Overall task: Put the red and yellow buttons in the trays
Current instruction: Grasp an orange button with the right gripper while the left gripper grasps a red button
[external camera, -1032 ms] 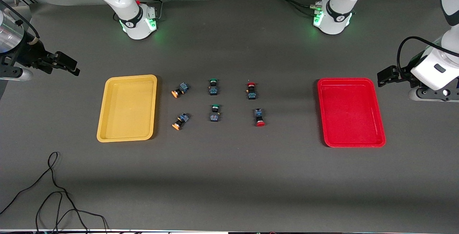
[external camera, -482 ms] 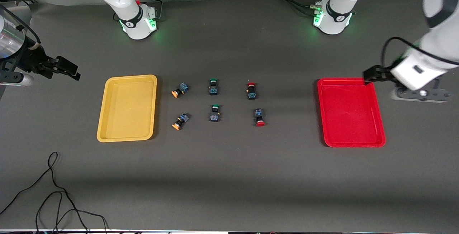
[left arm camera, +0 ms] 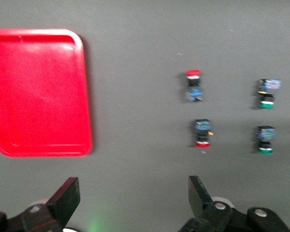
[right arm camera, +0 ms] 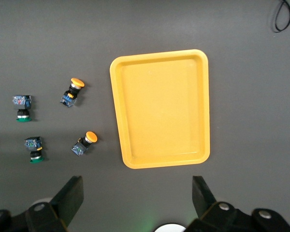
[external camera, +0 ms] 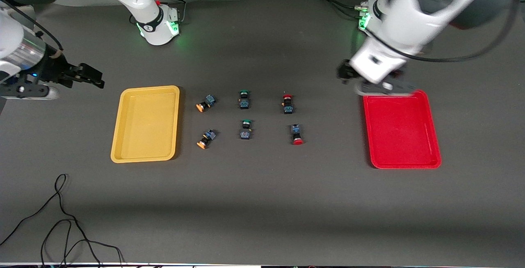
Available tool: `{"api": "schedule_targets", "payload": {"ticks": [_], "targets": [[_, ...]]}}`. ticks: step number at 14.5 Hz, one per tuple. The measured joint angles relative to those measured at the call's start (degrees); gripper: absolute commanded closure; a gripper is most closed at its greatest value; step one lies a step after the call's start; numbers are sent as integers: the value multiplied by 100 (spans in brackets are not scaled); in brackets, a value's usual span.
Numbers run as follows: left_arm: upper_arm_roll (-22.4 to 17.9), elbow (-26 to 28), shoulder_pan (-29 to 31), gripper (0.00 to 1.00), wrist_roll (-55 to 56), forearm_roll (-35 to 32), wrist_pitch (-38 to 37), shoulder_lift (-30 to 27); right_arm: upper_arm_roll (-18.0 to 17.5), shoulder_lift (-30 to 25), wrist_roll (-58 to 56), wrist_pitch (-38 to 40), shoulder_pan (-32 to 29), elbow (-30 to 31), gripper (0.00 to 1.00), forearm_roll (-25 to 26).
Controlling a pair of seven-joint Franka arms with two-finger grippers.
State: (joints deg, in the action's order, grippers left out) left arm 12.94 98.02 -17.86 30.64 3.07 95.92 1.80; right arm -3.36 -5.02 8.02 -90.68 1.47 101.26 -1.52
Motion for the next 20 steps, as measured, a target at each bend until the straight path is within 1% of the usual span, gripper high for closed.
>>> {"api": "schedule_targets", "payload": {"ticks": [3, 4, 6, 8, 10, 12, 14, 17, 20], "targets": [[35, 72, -666, 0, 770, 208, 275, 43, -9, 74, 58, 35, 151, 88, 0, -83], [36, 80, -848, 0, 988, 239, 371, 84, -9, 112, 270, -43, 250, 154, 0, -131], [39, 115, -1185, 0, 1360, 253, 568, 198, -17, 282, 1064, -369, 556, 355, 0, -173], [40, 306, -1425, 0, 1553, 254, 861, 321, -25, 522, 1938, -972, 932, 662, 0, -184], [38, 820, -1559, 0, 1663, 255, 1519, 421, -33, 738, 2785, -1639, 1258, 1067, 0, -185], [36, 1476, -1671, 0, 1766, 256, 2343, 566, -35, 870, 3490, -2240, 1468, 1537, 0, -186], [35, 1929, -1761, 0, 1831, 256, 2973, 838, -35, 954, 4190, -2856, 1669, 2068, 0, -265], [15, 2069, -1774, 0, 1870, 256, 3547, 1418, -41, 1211, 5379, -3633, 2181, 2637, 0, -329], [11, 2066, -1799, 0, 1975, 212, 4079, 1925, -43, 1560, 5969, -4046, 2482, 2736, 0, -331]]}}
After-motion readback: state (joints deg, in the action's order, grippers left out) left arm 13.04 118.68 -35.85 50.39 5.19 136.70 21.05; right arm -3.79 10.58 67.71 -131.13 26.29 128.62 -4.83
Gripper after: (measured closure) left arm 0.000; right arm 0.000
